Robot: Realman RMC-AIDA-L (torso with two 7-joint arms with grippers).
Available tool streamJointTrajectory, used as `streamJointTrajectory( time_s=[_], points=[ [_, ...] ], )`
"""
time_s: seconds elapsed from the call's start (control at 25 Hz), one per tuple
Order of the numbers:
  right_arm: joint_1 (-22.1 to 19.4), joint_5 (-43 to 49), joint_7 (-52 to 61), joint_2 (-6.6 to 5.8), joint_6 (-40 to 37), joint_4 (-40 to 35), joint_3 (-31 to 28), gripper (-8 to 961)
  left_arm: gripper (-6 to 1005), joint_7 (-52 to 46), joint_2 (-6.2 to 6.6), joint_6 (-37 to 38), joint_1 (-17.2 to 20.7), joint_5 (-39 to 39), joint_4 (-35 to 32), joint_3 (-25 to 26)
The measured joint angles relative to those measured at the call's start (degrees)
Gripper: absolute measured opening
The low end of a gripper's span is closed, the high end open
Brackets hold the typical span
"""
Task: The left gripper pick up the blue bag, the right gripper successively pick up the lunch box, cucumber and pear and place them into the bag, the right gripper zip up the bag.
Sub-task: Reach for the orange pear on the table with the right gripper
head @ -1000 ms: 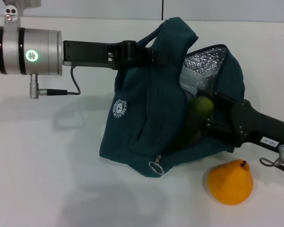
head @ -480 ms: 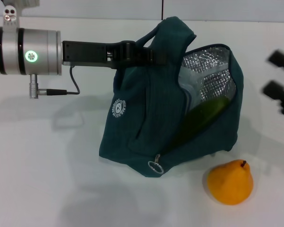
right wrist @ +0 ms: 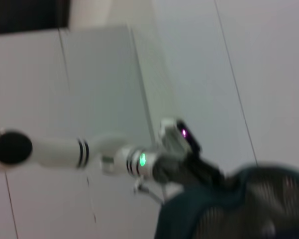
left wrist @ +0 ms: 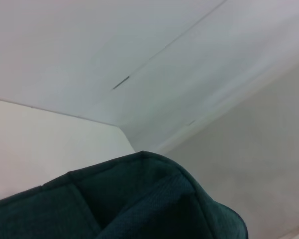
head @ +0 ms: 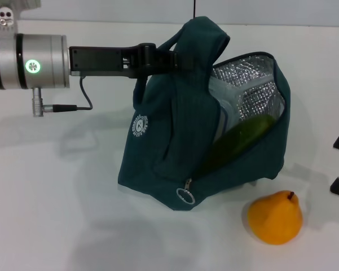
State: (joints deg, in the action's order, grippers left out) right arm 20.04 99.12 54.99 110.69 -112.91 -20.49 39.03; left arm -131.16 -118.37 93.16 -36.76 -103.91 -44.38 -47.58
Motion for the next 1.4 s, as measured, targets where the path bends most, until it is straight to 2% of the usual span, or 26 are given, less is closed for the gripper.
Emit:
streamJointTrajectory(
  time_s=[0.12, 0.2, 0.4, 0.72, 0.8, 0.96, 1.4],
  points=[
    [-0.95, 2.29, -0.57, 0.5, 2.29, -0.44, 0.27, 781, 52, 0.7, 0.02, -0.02, 0.2, 0.02, 0.99, 0.95],
    [-1.3, 4.14, -1.16, 1.29, 3.86, -0.9, 0.32, 779, 52, 0.81, 0.14, -0.08, 0.24, 0.02, 1.51, 1.29],
    [-0.55, 6.29, -1.2, 1.76, 5.84, -1.05, 0.46, 759, 52, 0.82, 0.24, -0.51, 0.22, -0.05, 1.75, 1.67],
    [1.28, 8.5, -1.2, 3.35, 9.82, -1.09, 1.49, 548, 52, 0.86, 0.24, -0.57, 0.2, -0.11, 1.76, 1.7],
    [1.74, 8.52, -1.2, 3.64, 10.23, -1.1, 2.04, 529, 52, 0.93, 0.23, -0.6, 0.22, -0.14, 1.76, 1.7],
    [2.2, 8.57, -1.21, 3.93, 11.37, -1.12, 2.48, 490, 52, 1.04, 0.2, -0.62, 0.28, -0.14, 1.76, 1.7],
    [2.84, 8.64, -0.98, 4.42, 13.26, -1.07, 3.6, 464, 52, 1.76, 0.07, -0.71, 0.29, -0.08, 1.76, 1.7]
  ],
)
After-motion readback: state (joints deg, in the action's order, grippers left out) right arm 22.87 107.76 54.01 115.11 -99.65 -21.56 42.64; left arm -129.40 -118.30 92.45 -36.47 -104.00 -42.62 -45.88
